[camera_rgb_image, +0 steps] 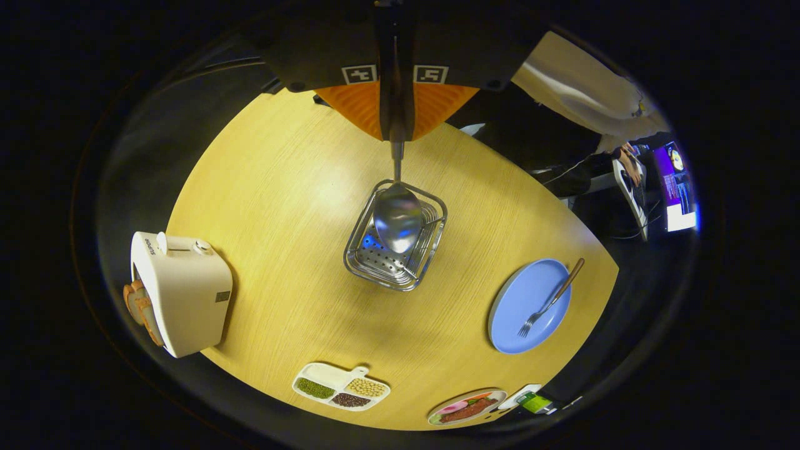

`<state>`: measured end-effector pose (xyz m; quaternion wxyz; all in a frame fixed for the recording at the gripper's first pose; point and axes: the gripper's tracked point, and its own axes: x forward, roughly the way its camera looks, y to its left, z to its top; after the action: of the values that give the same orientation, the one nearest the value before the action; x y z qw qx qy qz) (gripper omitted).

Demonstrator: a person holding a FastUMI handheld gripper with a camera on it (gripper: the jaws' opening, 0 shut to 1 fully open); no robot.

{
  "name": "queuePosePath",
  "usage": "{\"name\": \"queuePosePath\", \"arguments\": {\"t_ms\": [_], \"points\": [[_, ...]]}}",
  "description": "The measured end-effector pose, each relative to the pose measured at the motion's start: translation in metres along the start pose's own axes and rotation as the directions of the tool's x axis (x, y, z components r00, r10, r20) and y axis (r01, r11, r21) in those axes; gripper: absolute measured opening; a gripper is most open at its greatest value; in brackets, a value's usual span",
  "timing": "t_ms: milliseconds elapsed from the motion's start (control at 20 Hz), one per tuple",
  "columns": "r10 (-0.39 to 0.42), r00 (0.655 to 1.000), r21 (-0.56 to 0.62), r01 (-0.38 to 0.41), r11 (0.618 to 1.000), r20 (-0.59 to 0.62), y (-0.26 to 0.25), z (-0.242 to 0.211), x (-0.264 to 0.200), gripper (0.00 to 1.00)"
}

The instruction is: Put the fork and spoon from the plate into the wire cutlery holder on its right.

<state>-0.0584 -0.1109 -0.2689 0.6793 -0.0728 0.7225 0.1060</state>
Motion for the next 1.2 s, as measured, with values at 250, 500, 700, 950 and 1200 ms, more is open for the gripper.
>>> {"name": "queuePosePath", "arguments": {"t_ms": [250,500,700,950,1200], "points": [[0.006,0.998,-0.037,-0.009,0.999,-0.068,0.0,0.012,0.01,0.07],[-0.009,0.996,-0.03,0.007,1.0,-0.084,-0.001,0.028,0.016,0.11],[-0.03,1.0,-0.01,0.03,1.0,-0.007,-0.007,0.054,0.006,0.22],[0.025,0.996,0.044,-0.029,0.999,0.081,0.007,0.062,-0.011,0.92],[0.052,0.981,0.001,-0.053,0.999,0.188,0.029,0.06,-0.03,0.97]]}}
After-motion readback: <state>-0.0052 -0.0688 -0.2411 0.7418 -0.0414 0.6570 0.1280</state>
